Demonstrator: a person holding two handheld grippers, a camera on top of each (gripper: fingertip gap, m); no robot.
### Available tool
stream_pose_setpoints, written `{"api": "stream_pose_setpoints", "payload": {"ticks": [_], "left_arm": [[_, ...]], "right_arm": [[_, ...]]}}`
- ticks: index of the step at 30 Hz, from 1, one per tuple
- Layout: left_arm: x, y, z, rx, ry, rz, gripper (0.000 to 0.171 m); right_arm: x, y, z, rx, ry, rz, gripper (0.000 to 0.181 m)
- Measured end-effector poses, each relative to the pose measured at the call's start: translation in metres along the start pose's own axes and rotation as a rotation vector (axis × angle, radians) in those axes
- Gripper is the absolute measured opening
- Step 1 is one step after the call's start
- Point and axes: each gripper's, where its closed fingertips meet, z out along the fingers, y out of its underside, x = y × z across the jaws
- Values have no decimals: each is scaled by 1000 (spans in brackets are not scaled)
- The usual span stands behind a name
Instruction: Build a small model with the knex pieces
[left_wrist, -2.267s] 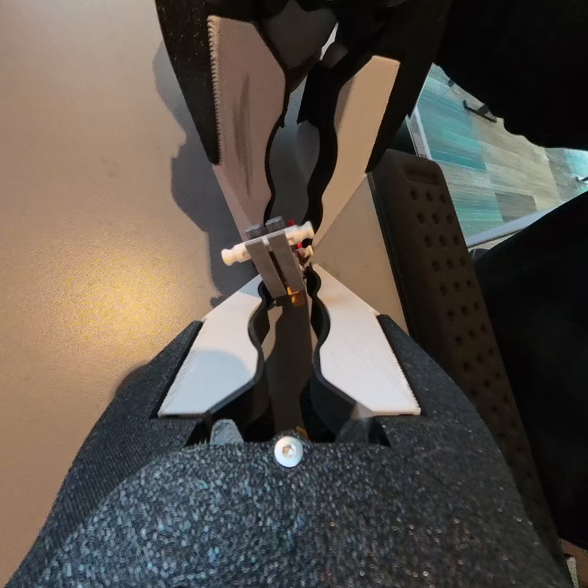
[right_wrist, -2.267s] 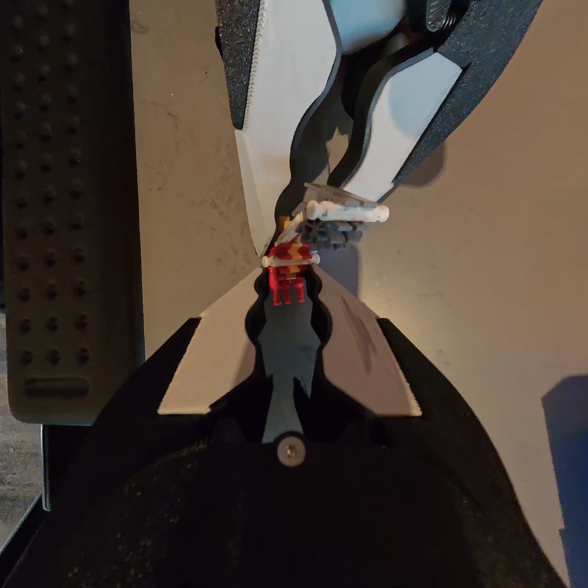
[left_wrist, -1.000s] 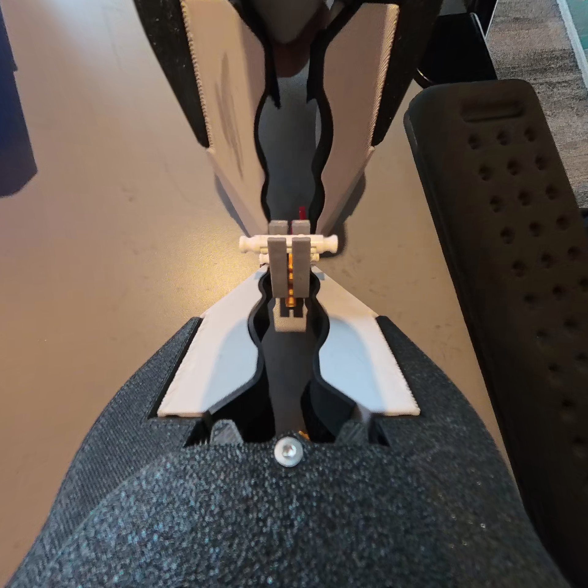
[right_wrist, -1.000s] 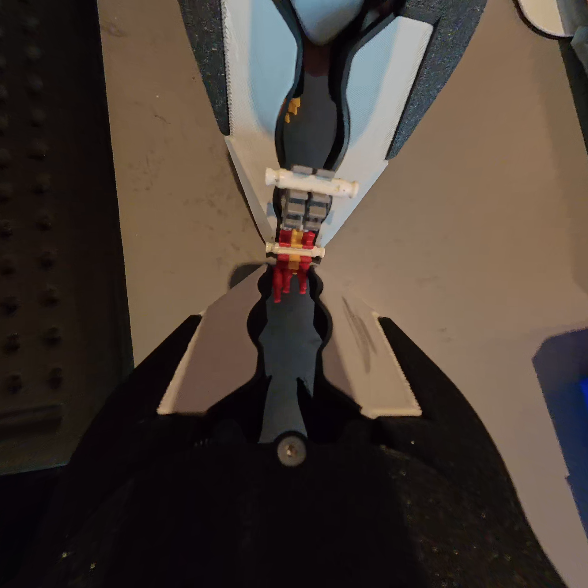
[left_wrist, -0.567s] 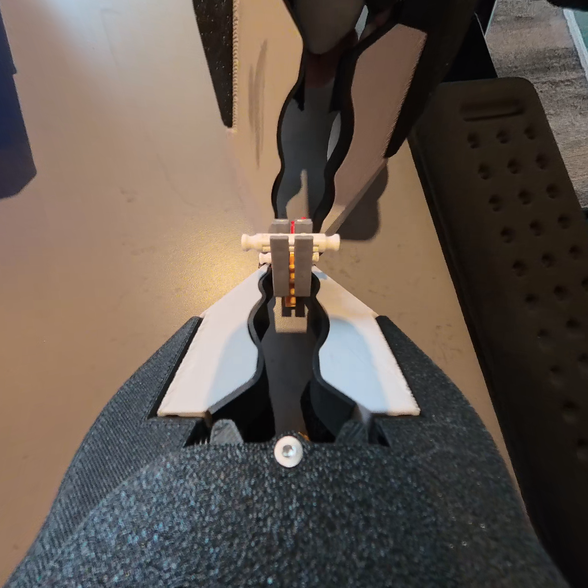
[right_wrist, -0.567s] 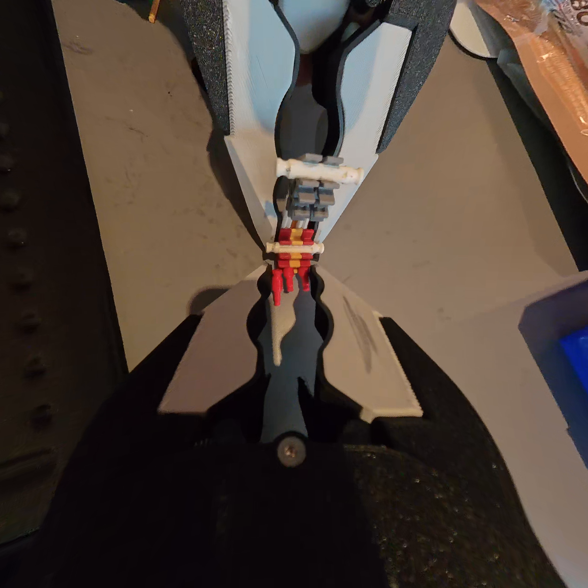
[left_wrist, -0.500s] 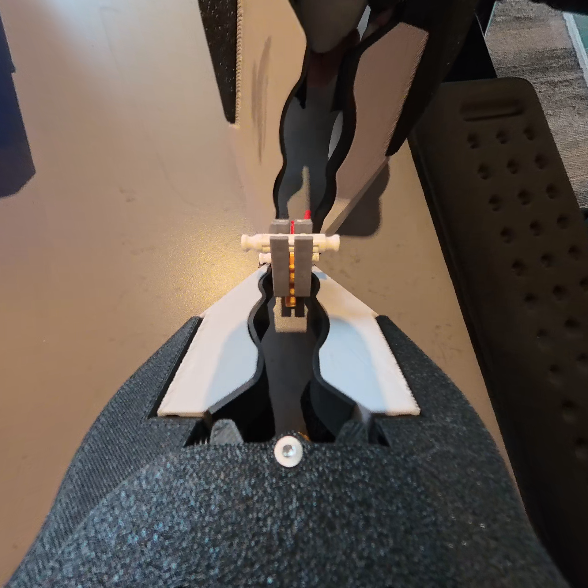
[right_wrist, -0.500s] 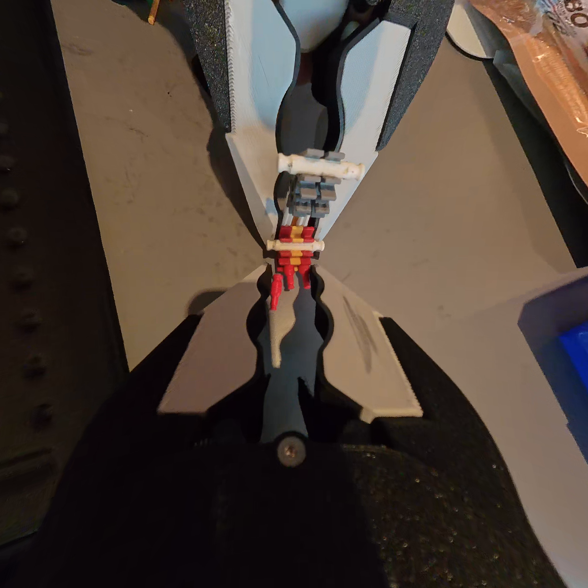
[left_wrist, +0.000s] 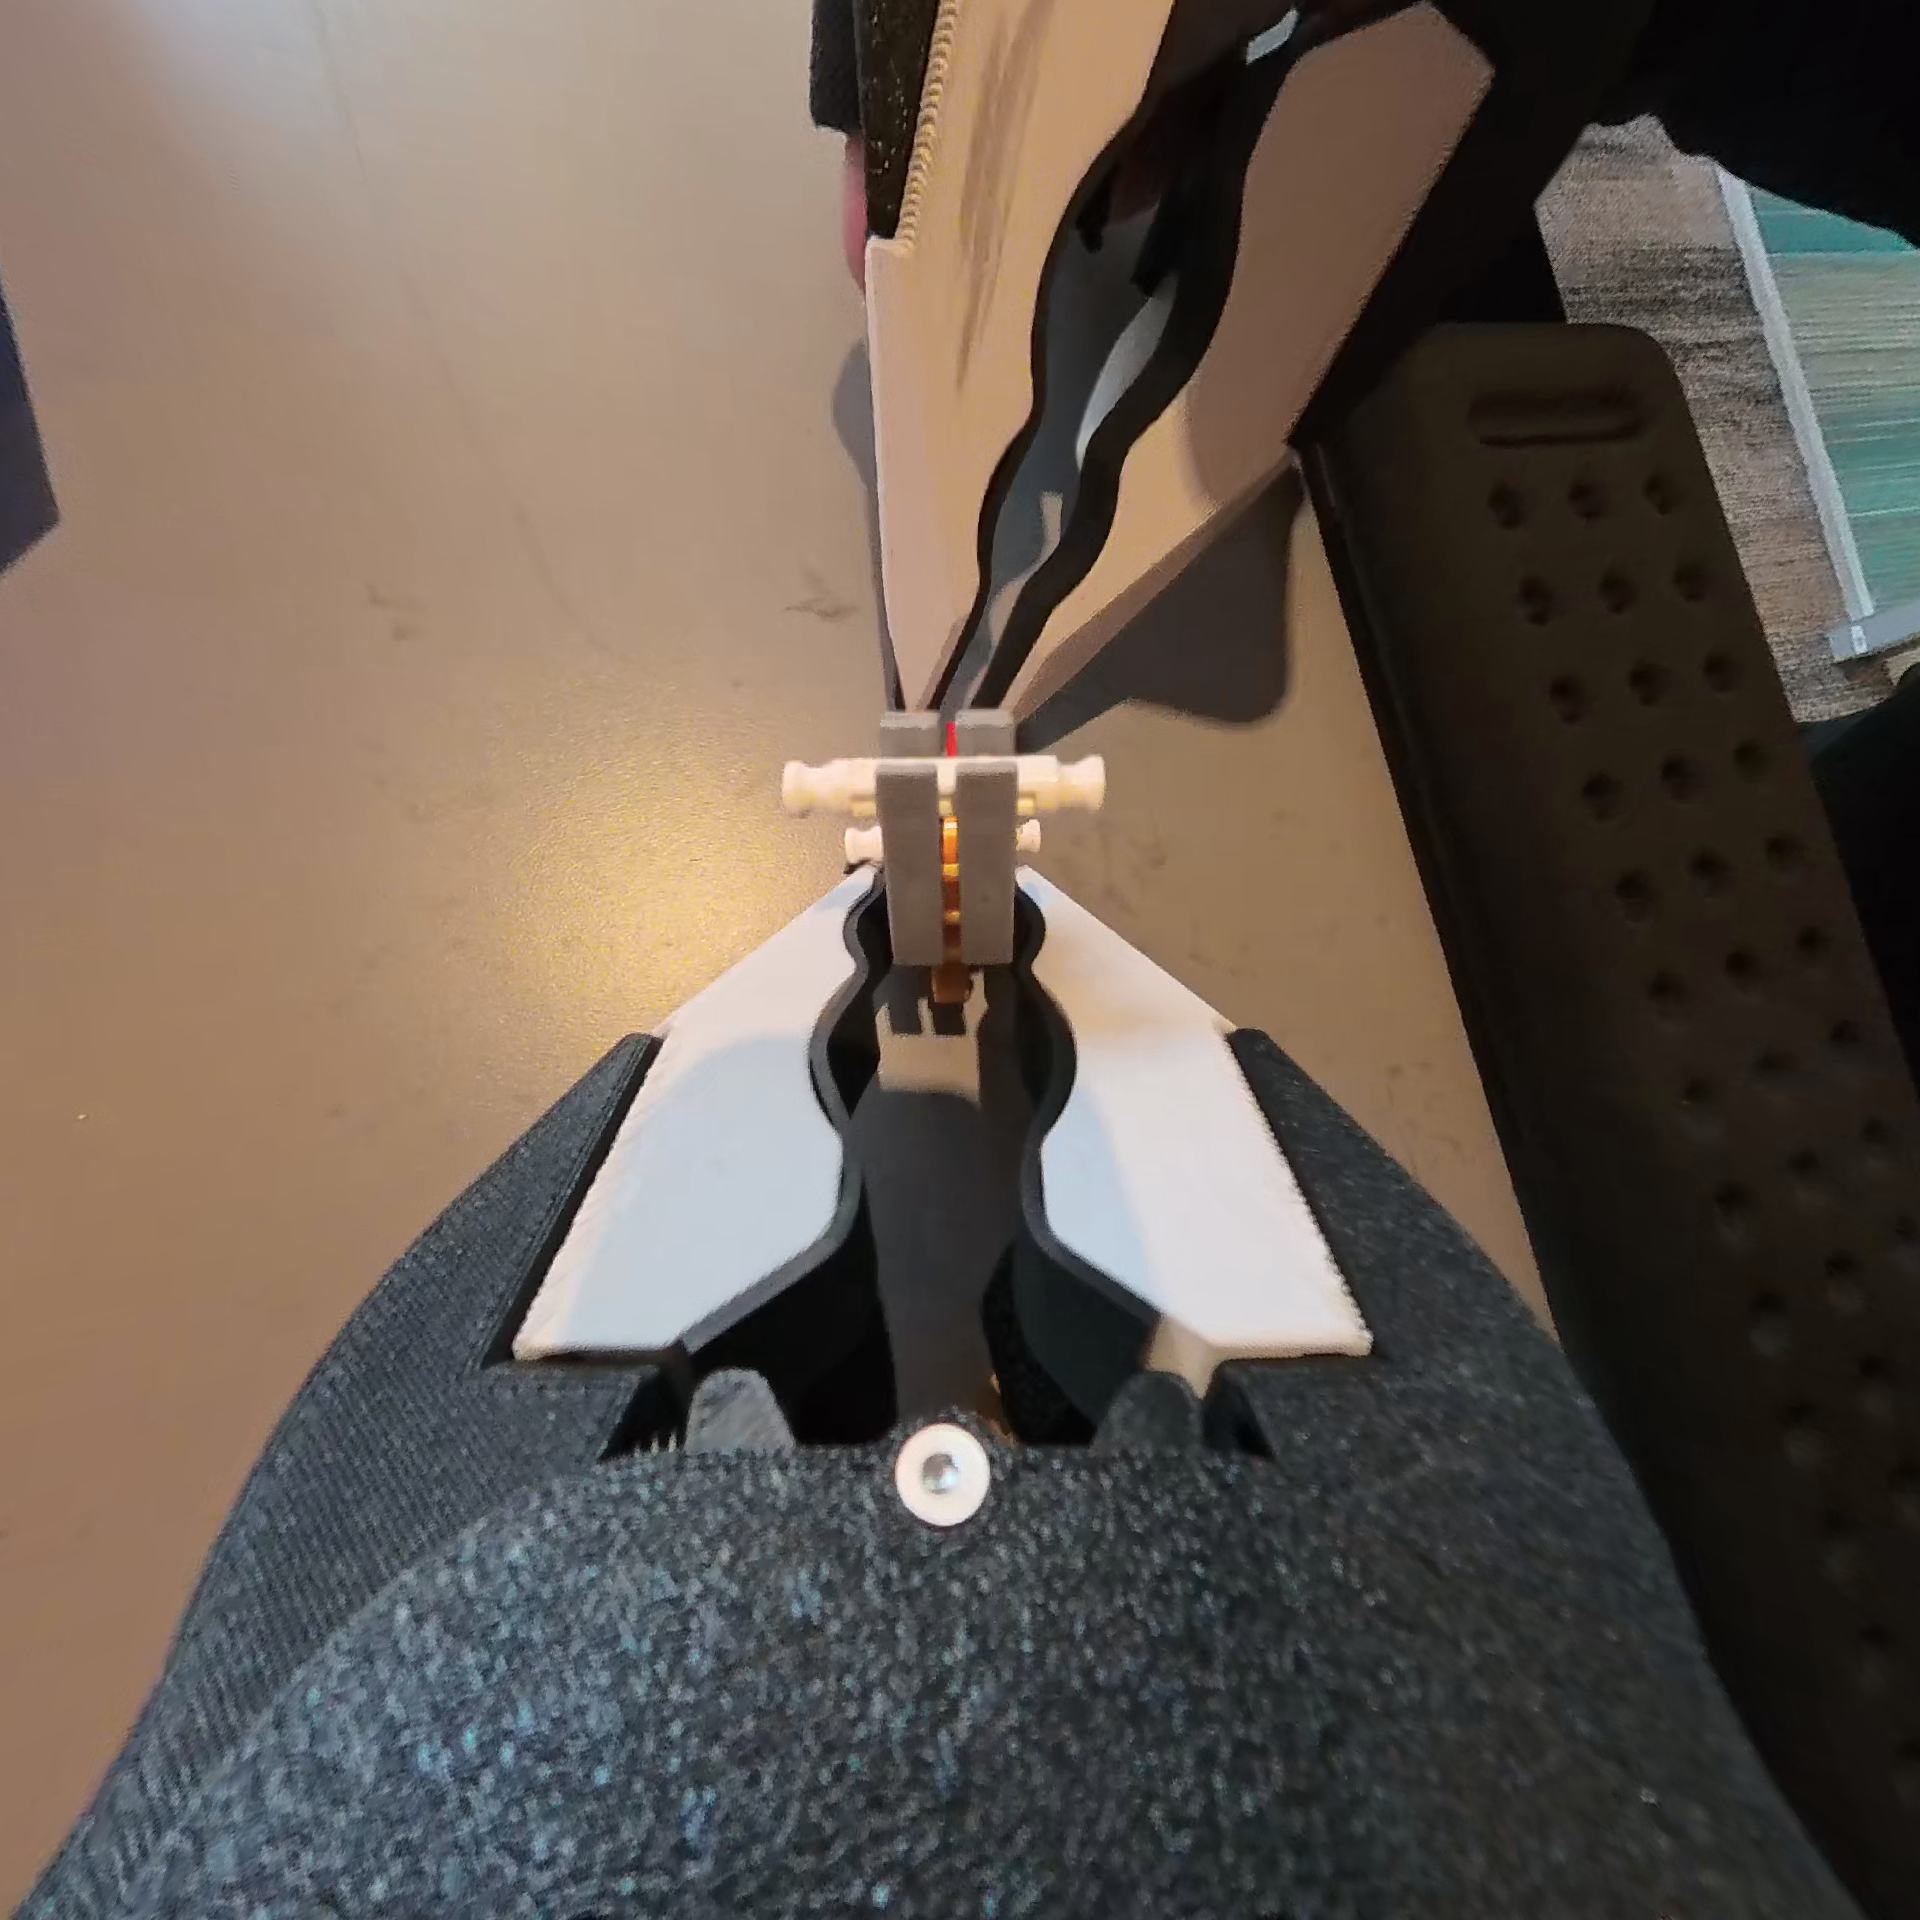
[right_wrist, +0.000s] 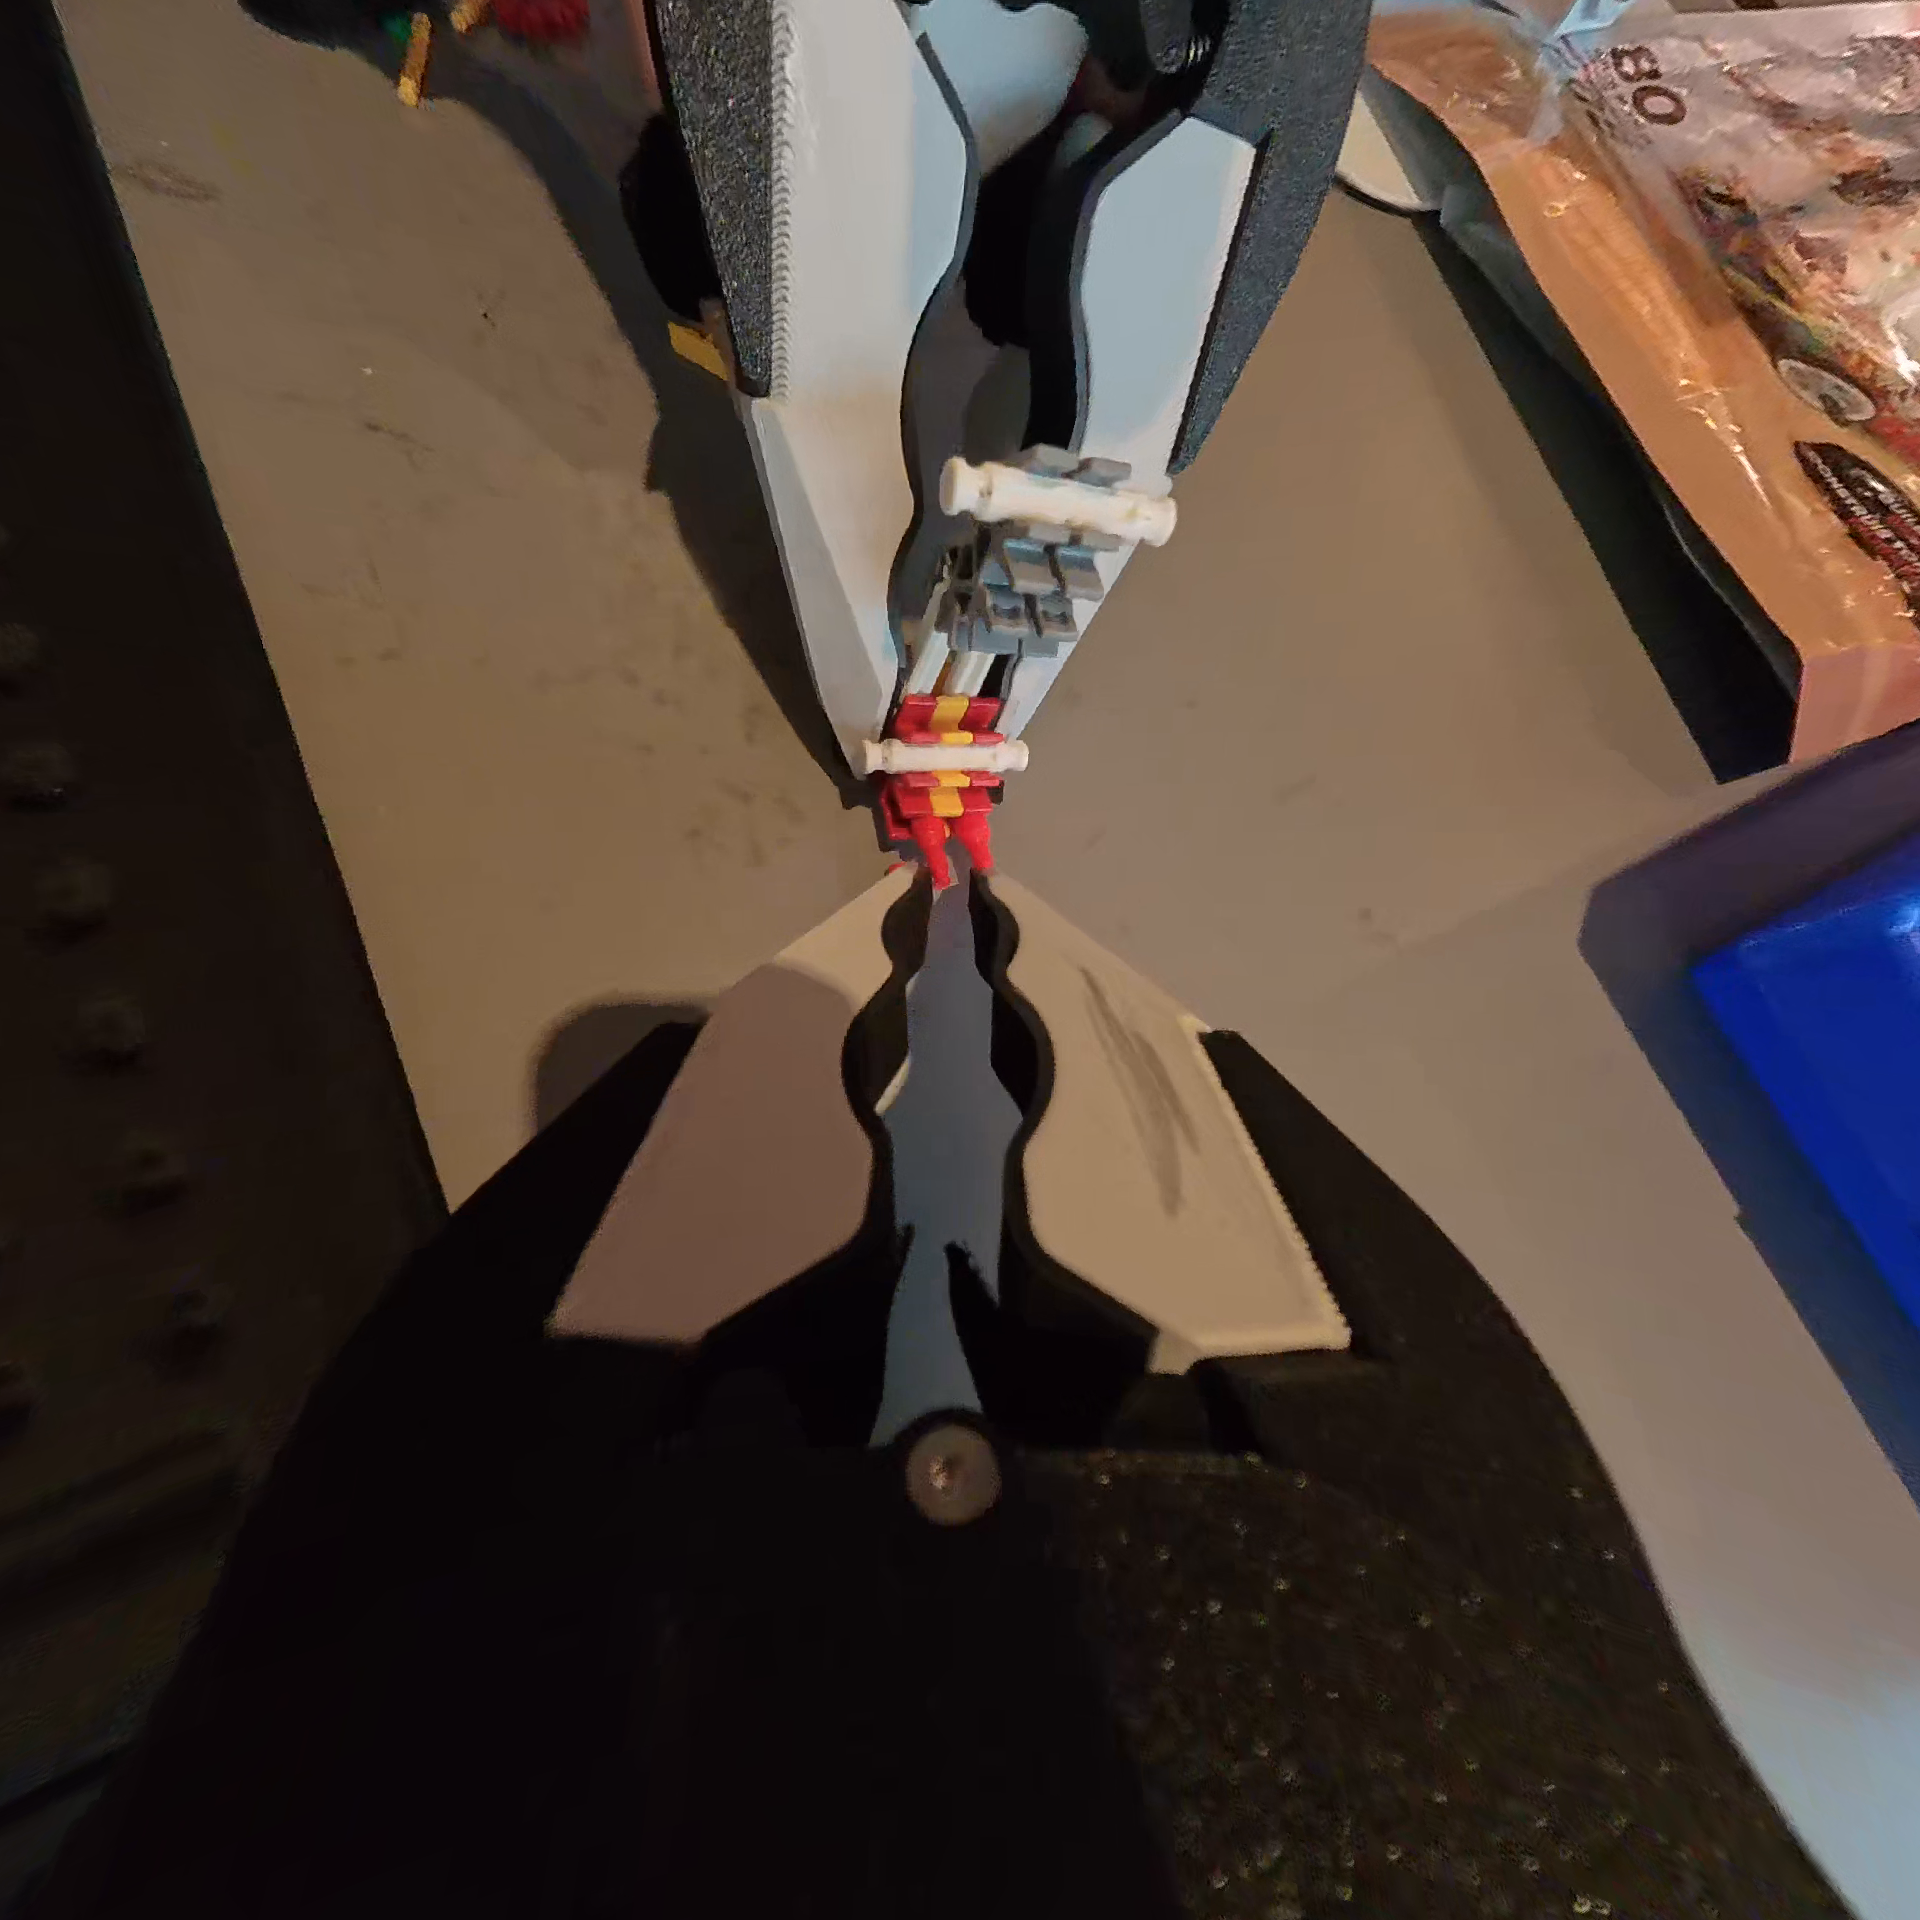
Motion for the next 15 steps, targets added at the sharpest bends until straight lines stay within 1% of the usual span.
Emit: {"api": "stream_pose_setpoints", "payload": {"ticks": [2, 5, 12, 15], "left_arm": [[0, 0, 0, 0, -1, 2, 18], [0, 0, 0, 9, 14, -21, 18], [0, -1, 0, 14, 45, -41, 18], [0, -2, -1, 25, 91, -94, 17]], "right_arm": [[-3, -4, -1, 29, -22, 2, 8], [0, -5, -2, 22, 8, 12, 21], [4, -5, 5, -14, 47, 40, 20], [6, -6, 4, -39, 104, -6, 20]]}}
